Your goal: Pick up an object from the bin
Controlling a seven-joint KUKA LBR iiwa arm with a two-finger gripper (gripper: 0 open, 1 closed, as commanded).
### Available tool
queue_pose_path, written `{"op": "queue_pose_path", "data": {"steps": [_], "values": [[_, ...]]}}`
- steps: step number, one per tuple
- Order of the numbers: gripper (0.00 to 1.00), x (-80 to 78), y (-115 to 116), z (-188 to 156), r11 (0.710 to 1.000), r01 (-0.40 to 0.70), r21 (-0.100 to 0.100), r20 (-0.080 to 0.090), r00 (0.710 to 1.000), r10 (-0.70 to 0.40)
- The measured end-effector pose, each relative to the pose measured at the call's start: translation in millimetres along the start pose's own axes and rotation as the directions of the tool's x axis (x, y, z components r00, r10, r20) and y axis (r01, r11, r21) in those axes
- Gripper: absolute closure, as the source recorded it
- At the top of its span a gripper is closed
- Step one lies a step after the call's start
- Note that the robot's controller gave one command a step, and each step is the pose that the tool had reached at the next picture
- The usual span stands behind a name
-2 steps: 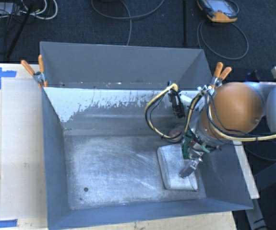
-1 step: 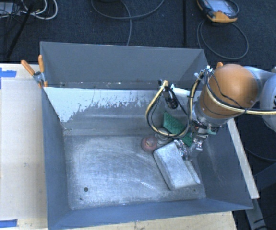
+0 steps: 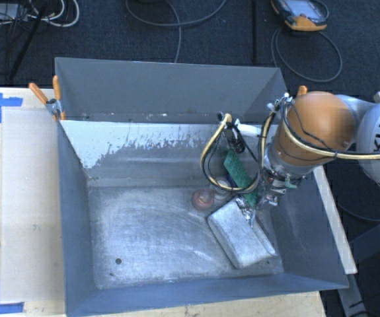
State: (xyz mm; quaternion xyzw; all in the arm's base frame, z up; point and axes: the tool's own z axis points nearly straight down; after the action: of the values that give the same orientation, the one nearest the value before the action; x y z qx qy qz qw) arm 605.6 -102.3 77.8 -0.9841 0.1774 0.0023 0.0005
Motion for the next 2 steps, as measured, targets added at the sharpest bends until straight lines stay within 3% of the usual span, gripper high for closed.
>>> {"op": "queue_pose_path", "data": {"steps": [1,2], "values": [[0.00,-0.4,0,0,1.000,0.000,0.000,0.001,1.000,0.000],[0.00,-11.5,19,-31,0.999,0.048,0.000,-0.001,0.999,-0.048]]}}
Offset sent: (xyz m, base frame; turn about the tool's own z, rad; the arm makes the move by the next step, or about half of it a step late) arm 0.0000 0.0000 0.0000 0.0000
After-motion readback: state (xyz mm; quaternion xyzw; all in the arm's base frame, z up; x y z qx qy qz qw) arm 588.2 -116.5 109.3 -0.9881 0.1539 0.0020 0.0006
